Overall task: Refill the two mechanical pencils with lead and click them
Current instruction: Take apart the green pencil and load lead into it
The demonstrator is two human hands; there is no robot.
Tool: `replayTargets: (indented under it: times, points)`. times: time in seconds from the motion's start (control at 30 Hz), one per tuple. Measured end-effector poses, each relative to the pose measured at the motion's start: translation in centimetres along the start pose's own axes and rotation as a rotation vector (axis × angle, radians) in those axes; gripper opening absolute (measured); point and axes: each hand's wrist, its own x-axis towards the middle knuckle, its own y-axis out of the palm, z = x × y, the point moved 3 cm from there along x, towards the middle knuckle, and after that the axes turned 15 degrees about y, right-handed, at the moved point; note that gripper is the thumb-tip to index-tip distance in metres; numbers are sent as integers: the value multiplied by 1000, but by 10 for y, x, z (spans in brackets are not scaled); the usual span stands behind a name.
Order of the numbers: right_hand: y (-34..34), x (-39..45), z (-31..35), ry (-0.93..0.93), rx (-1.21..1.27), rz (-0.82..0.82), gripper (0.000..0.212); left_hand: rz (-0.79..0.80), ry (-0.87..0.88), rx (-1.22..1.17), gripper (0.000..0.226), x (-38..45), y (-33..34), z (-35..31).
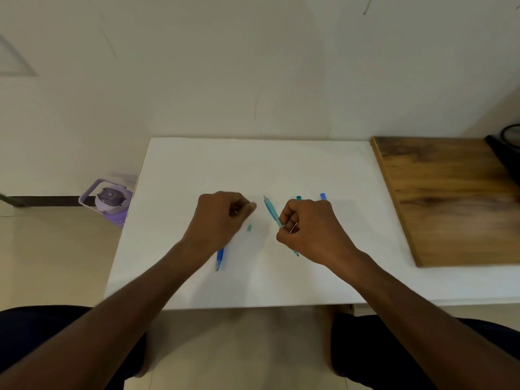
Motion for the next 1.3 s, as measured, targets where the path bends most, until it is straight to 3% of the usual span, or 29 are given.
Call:
replayTargets:
  times: [0.13, 0.3, 0.5, 0.6, 0.73, 0.87, 1.07, 1.3]
  points:
    - [5, -1, 4, -3, -11, 18, 18, -61, -74, -345, 20, 4, -12, -6]
    - [11, -4, 7, -30, -30, 50, 19, -79, -54, -339, 10, 1, -14, -8]
    - [16, -4, 7, -41, -47, 66, 22, 49, 49, -138, 5, 2, -15, -7]
    - [17, -4, 6, -37, -34, 72, 21, 108, 137, -17, 17, 2, -10, -11]
    - [16, -5, 7, -38, -17, 56, 21, 126, 120, 11, 23, 3, -6, -15]
    - [15, -8, -3, -19, -123, 87, 21, 53, 62, -50, 14, 11, -20, -4]
    - [13, -3, -14, 95, 28, 87, 17, 128, 110, 390, 15, 8, -4, 10]
    - [27, 0, -13, 156, 61, 134, 23, 117, 5, 432, 26, 16, 8, 17]
